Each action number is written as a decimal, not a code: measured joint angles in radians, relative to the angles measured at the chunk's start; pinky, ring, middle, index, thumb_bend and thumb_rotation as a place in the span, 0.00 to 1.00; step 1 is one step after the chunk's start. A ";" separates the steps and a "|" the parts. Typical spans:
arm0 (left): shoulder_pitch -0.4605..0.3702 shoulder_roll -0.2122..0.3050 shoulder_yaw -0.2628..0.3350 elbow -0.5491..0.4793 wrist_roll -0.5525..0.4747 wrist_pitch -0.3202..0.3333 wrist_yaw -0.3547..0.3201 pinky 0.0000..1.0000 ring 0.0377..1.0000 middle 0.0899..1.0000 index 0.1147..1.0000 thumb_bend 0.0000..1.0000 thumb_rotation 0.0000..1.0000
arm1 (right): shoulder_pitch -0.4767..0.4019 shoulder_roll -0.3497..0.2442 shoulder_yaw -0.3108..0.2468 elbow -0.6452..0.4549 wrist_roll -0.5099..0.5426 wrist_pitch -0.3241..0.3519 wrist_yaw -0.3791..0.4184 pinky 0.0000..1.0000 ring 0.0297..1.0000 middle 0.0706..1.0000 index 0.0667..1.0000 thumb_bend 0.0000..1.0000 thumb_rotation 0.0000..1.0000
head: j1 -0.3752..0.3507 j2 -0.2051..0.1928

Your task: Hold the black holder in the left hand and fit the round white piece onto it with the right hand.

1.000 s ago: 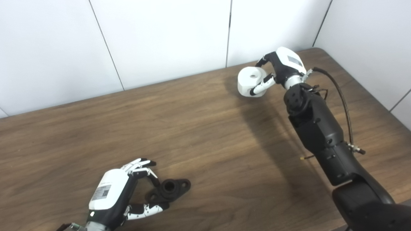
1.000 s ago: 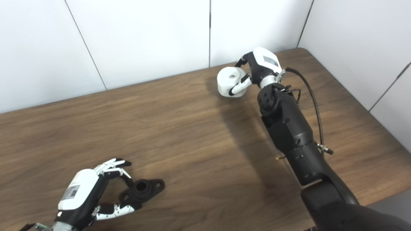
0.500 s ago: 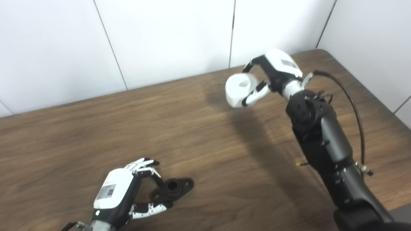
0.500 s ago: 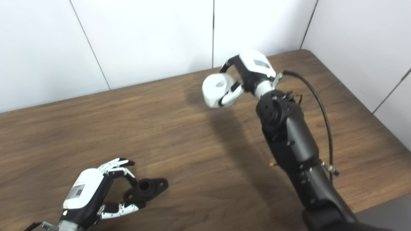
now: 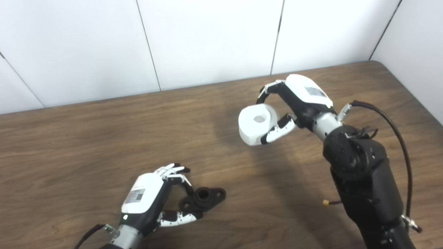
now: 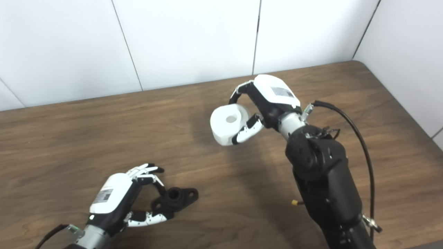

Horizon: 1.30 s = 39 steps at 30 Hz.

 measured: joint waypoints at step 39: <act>-0.045 -0.044 -0.053 -0.006 -0.074 0.132 -0.081 1.00 0.97 0.82 0.42 0.52 0.05 | 0.049 -0.005 -0.021 -0.222 0.186 -0.004 0.097 0.86 0.89 0.80 0.45 0.52 0.14 | 0.103 0.042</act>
